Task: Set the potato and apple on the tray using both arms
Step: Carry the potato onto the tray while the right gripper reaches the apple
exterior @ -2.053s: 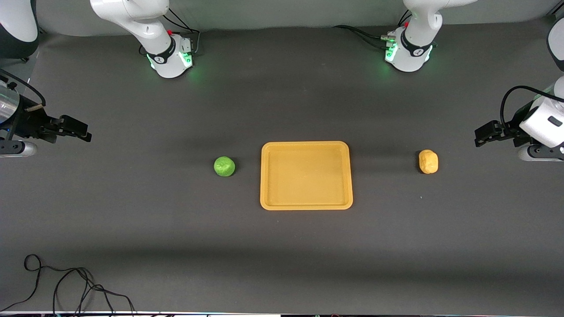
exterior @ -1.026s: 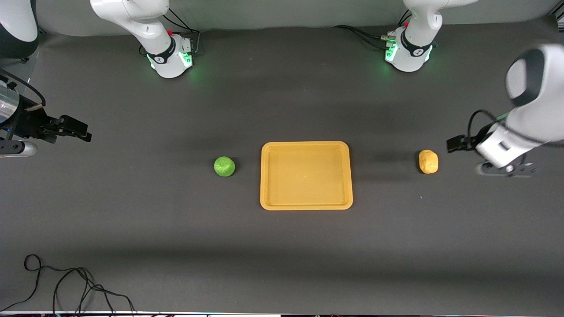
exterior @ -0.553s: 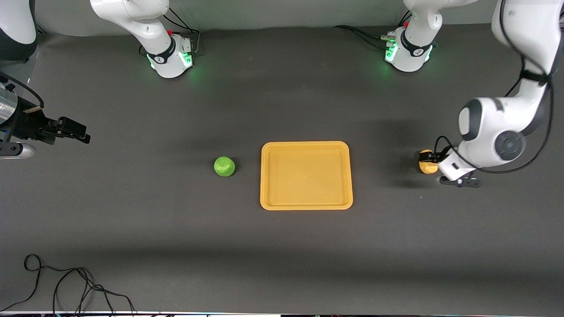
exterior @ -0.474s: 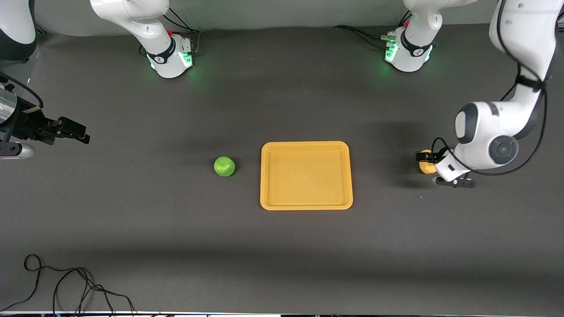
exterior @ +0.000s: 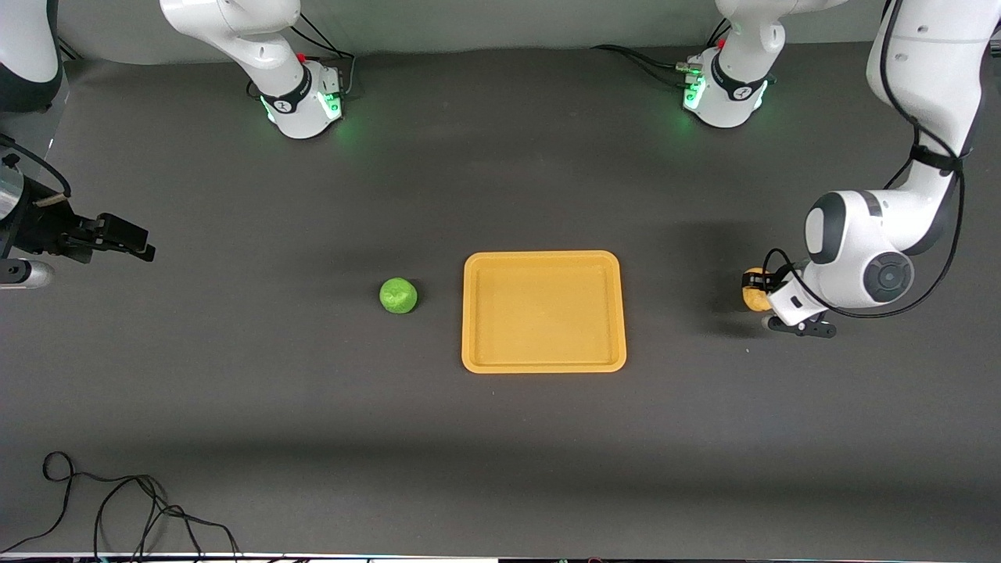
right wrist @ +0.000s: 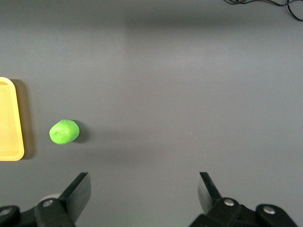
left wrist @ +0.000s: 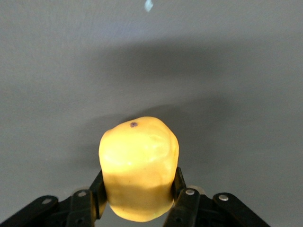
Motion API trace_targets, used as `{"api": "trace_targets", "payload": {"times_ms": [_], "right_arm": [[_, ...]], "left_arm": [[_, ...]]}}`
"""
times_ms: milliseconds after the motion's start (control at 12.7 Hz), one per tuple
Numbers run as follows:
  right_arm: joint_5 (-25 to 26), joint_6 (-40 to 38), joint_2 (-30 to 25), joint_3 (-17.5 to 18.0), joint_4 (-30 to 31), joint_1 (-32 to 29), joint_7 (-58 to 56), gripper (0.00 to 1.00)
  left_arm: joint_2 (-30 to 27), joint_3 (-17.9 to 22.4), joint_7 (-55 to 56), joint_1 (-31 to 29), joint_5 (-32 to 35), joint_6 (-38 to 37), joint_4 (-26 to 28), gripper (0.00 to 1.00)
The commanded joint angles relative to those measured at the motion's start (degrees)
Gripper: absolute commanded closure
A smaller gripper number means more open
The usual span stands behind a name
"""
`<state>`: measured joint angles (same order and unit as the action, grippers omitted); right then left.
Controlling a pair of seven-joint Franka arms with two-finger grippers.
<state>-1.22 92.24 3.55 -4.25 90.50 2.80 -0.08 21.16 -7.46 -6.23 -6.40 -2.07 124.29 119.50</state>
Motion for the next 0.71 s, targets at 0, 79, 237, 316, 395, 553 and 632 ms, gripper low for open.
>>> {"api": "trace_targets", "payload": {"times_ms": [0,79,237,316,395,553,632], "right_arm": [[-0.7,-0.9,0.9,-0.4,-1.8,0.1,-1.1,0.00],[-0.6,-1.2,0.3,-0.4,-1.2,0.6,-1.0,0.00],[-0.8,-1.2,-1.5,0.2,1.4,2.3,-0.1,0.00],[-1.3,-1.1,-2.7,0.1,3.4,4.7,2.7,0.00],[-1.4,-0.3,-4.2,0.2,5.8,7.0,7.2,0.00],[-1.5,1.4,-6.8,0.2,10.0,14.2,16.0,0.00],[-1.5,2.7,-8.2,0.1,12.1,18.0,20.2,0.00]], "left_arm": [[-2.9,-3.3,12.6,6.5,-4.4,-9.7,-10.0,0.97],[-1.1,-4.6,20.5,10.0,-4.8,-10.3,-14.9,0.97],[7.1,-4.8,32.7,17.9,-4.7,-11.4,-26.9,0.96],[10.4,-4.8,33.7,20.1,-4.7,-11.8,-30.1,0.96],[12.0,-4.8,33.7,20.9,-4.5,-10.7,-30.7,0.96],[14.8,-4.8,33.4,22.4,-3.6,-10.6,-30.6,0.96],[16.5,-4.8,33.7,22.7,-2.8,-10.3,-30.8,0.96]]}}
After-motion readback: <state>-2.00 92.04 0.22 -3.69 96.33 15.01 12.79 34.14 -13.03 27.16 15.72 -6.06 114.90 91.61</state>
